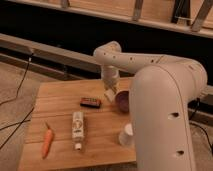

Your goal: Place the white sponge in the ceramic bowl

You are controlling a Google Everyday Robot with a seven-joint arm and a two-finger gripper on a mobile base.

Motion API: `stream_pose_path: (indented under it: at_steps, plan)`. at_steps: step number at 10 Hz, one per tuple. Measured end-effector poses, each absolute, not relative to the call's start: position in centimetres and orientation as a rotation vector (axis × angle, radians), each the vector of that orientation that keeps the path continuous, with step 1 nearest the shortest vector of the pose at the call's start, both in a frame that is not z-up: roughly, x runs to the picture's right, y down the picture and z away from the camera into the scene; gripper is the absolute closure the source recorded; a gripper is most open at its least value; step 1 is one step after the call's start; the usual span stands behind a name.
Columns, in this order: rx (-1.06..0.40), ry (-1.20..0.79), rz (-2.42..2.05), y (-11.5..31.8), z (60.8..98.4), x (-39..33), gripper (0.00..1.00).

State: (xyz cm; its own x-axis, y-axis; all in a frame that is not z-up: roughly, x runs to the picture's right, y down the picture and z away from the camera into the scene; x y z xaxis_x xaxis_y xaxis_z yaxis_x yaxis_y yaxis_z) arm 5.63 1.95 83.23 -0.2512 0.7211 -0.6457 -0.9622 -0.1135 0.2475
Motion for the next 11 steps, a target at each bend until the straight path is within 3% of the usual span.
stream_pose_path:
  at_steps: [9, 10, 11]
  plan:
    - [-0.442, 0.966, 1.709, 6.1, 86.3, 11.1, 1.00]
    - [-0.439, 0.992, 1.704, 6.5, 86.6, 11.6, 0.98]
    - [-0.431, 1.022, 1.696, 6.9, 86.9, 12.1, 0.88]
